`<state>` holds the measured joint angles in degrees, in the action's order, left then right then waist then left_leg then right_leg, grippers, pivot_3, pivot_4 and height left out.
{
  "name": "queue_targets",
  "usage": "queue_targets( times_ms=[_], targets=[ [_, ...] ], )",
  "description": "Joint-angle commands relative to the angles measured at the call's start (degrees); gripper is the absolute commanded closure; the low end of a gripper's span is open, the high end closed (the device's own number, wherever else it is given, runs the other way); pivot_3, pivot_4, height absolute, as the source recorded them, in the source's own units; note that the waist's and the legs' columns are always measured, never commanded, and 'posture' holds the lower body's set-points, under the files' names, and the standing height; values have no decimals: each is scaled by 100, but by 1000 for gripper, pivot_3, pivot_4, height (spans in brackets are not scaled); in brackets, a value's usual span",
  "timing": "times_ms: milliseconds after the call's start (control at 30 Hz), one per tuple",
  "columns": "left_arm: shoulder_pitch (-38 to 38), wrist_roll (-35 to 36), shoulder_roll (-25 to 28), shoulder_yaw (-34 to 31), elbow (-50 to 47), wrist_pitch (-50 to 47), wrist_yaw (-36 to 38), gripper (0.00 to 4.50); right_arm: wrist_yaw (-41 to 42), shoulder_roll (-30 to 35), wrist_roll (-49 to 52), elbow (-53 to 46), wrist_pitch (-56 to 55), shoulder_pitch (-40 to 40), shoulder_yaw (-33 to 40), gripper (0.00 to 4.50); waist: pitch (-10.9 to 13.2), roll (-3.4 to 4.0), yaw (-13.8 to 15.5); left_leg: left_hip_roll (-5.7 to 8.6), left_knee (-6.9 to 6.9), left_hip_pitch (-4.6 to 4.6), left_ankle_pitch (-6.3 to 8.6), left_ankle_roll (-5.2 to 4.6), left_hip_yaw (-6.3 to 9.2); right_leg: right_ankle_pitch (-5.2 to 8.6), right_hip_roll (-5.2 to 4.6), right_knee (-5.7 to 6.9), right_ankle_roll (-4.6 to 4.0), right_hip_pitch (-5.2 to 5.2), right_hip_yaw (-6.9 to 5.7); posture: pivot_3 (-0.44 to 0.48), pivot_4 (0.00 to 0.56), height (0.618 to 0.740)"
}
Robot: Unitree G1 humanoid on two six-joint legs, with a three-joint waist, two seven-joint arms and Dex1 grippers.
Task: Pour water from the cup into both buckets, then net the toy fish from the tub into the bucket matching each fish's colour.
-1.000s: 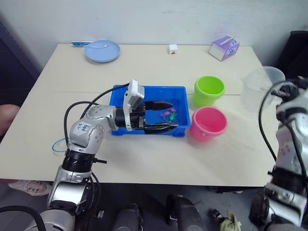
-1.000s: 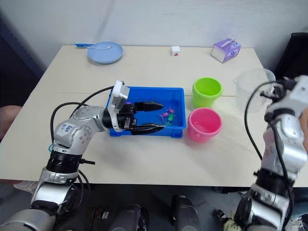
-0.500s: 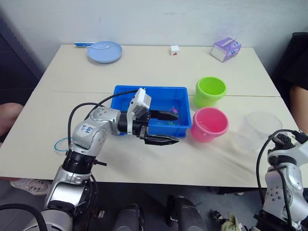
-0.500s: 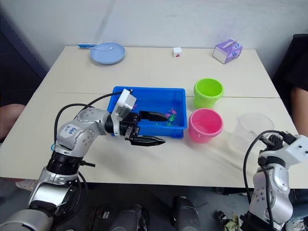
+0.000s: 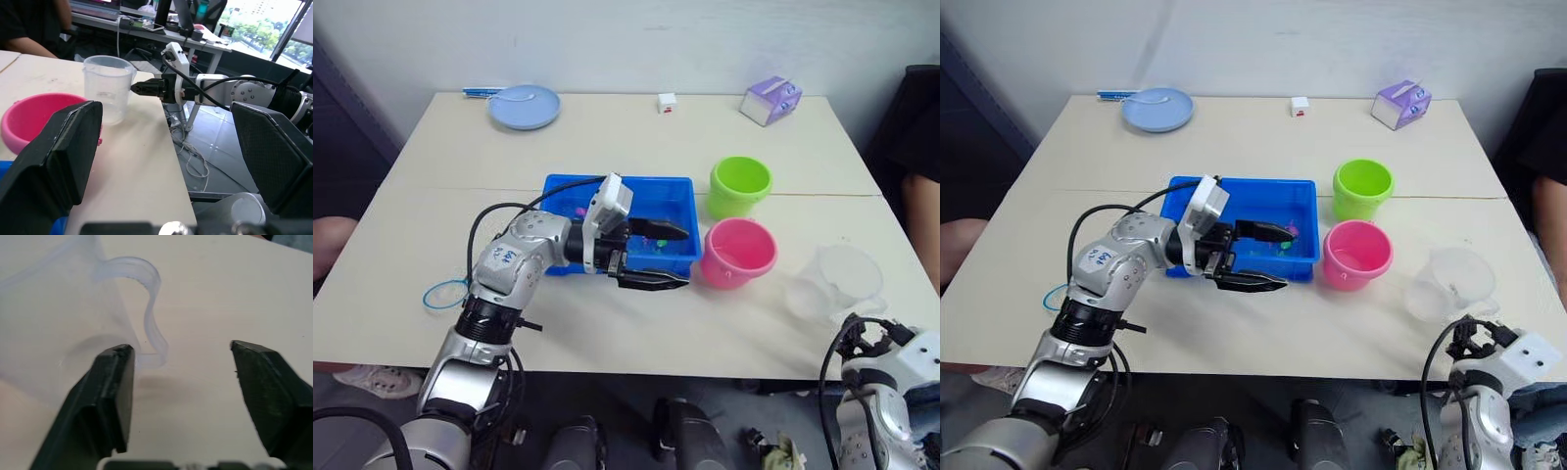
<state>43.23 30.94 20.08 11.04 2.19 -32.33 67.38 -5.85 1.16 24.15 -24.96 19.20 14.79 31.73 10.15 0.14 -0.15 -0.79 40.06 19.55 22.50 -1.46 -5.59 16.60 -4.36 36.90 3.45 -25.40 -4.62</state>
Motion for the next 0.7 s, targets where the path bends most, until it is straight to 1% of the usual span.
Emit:
queue_targets(
  times_ms=[33, 67, 133, 233, 300, 367, 433, 500, 533, 567, 600, 667, 700],
  targets=[
    [177, -50, -104, 73, 99, 178, 186, 0, -24, 35, -362, -745, -151, 407, -201, 60, 0, 0, 0, -1, 0, 0, 0, 1, 0, 0, 3, 0, 0, 0, 2, 0, 150, 739],
    [185, -60, -117, 80, 126, 194, 213, 0, -47, 31, -397, -799, -161, 469, -222, 60, 0, 0, 0, -1, 0, -3, 0, 1, -3, 0, 4, 0, 0, 0, 5, 0, 150, 739],
    [216, -101, -185, 118, 270, 269, 291, 0, -94, 23, -490, -1304, -54, 807, -252, 60, -3, 6, 3, -1, -1, -5, 0, 1, -6, 0, 6, 0, 0, 0, 8, 0, 150, 739],
    [230, -116, -213, 109, 384, 319, 370, 0, -29, 219, -512, -1983, 53, 1114, -132, 60, -5, 8, 18, -2, -3, -8, 0, 3, -8, 1, 7, -2, -1, 0, 11, 0, 150, 739],
    [161, -93, -154, 32, 326, 257, 329, 0, 220, 744, -121, -2429, 372, 1058, 200, 60, -5, 8, 22, -1, 0, -8, 0, 3, -6, 1, 6, -4, -1, 1, 11, 0, 150, 739],
    [32, -86, -25, -71, 197, 180, 226, 0, 718, 1516, 406, -2694, 709, 915, 415, 60, -5, 6, 17, 3, 1, -9, 0, 2, -10, 0, 3, -4, -1, 2, 17, 0, 150, 739],
    [-253, -93, 250, -281, -71, 50, -3, 0, 1475, 2573, 1223, -2736, 1172, 587, 466, 60, -2, 0, -24, 3, 1, -16, 1, 0, -13, 0, 4, -7, 0, 6, 20, 0, 150, 739],
    [-652, -103, 560, -532, -422, -100, -298, 0, 2322, 3606, 1996, -2624, 1580, 200, 298, 60, -2, -2, -94, -5, -5, -36, 2, 0, -16, 1, 14, -13, -1, 10, 30, 0, 150, 739],
    [-866, -123, 705, -637, -594, -144, -430, 0, 2692, 4007, 2235, -2538, 1696, 3, 148, 60, -1, -2, -127, -5, -9, -39, 3, 1, -14, 1, 15, -12, -2, 10, 35, 0, 150, 739],
    [-1094, -145, 857, -738, -764, -185, -553, 0, 3017, 4321, 2420, -2419, 1777, -239, -30, 60, -1, -3, -123, -8, -11, -40, 3, 1, 1, 4, 19, -10, -8, 8, 30, 0, 150, 739],
    [-1426, -175, 1036, -917, -998, -233, -734, 0, 3377, 4593, 2566, -2205, 1818, -661, -345, 60, 1, -7, -125, -10, -12, -39, 2, 1, 8, 6, 21, -9, -11, 8, 29, 0, 150, 739],
    [-2043, -121, 1310, -1336, -1451, -418, -1097, 0, 3861, 4848, 2761, -1729, 1902, -1612, -1001, 60, 9, -26, -175, -12, -12, -39, 4, 3, 15, 8, 23, -9, -14, 7, 27, 0, 150, 739],
    [-2235, -77, 1387, -1473, -1605, -488, -1228, 0, 4006, 4890, 2782, -1562, 1925, -1934, -1218, 60, 11, -28, -151, -12, -11, -41, 5, 2, 12, 8, 19, -9, -14, 6, 31, 0, 150, 739]
  ],
)
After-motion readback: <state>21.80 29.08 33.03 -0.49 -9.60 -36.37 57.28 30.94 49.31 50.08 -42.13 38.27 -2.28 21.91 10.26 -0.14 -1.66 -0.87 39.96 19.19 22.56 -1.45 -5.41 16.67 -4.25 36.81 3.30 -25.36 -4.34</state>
